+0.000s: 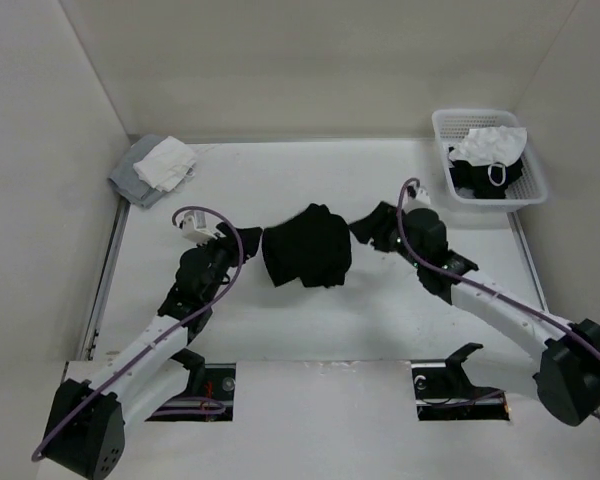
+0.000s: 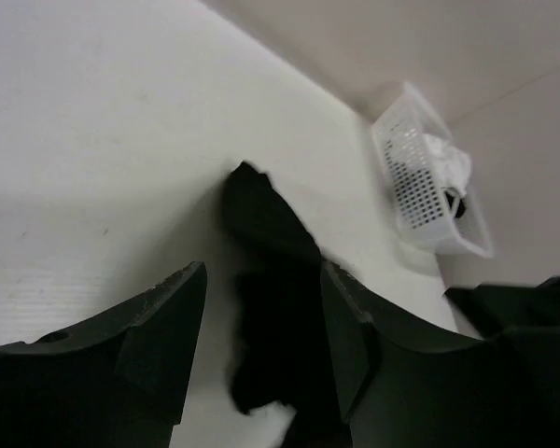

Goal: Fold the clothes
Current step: Move the tank top to the center of the board

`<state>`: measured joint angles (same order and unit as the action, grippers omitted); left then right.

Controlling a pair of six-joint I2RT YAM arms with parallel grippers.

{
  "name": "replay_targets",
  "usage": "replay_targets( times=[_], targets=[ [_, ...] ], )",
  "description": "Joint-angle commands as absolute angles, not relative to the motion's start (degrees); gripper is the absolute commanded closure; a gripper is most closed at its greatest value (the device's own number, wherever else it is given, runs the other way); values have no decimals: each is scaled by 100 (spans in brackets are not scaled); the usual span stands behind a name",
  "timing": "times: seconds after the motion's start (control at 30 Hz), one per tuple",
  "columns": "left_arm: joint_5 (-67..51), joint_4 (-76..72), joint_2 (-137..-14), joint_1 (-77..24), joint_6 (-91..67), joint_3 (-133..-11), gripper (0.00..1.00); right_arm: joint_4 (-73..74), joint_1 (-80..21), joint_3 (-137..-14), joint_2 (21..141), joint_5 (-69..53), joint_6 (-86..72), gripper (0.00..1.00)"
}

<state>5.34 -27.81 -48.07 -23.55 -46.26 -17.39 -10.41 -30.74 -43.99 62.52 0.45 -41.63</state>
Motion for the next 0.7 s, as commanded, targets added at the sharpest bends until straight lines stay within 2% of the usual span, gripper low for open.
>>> replay_targets(
  times=[0.0, 0.03, 0.07, 0.13, 0.17, 0.23, 0.3, 0.4, 0.47, 0.53, 0.67],
  targets=[
    [729, -1864, -4947, -2316, -4544, -1837, 49, -1054, -3256, -3544, 6066, 509, -4447, 34],
    [782, -1837, -5122, -2359, -4527, -1776, 49, -976, -3274, -3316, 5908, 614, -4439, 46],
    [782, -1811, -5228, -2377, -4509, -1749, 50, -932, -3274, -3244, 5863, 615, -4447, 53],
    [800, -1732, -5317, -2386, -4456, -1688, 52, -687, -3335, -3094, 5810, 475, -4491, 76],
    [904, -1644, -5335, -2403, -4430, -1653, 53, -477, -3483, -3085, 5923, 414, -4491, 82],
    [1115, -1486, -5335, -2456, -4395, -1644, 55, -265, -3816, -3076, 6177, 491, -4491, 81],
    [1353, -1415, -5475, -2622, -4237, -1722, 59, -246, -4195, -3111, 6581, 545, -4500, 71],
    [1686, -1398, -6000, -2807, -4000, -1924, 60, -465, -4600, -3286, 7109, 606, -4483, 65],
    [1801, -1371, -6309, -2887, -3955, -2074, 57, -623, -4794, -3410, 7355, 659, -4482, 65],
    [1784, -1476, -6477, -3079, -3999, -2197, 49, -790, -4987, -3524, 7619, 633, -4482, 62],
    [1977, -1793, -6530, -3511, -3911, -2329, 41, -861, -5277, -3665, 8024, 685, -4491, 56]
  ],
)
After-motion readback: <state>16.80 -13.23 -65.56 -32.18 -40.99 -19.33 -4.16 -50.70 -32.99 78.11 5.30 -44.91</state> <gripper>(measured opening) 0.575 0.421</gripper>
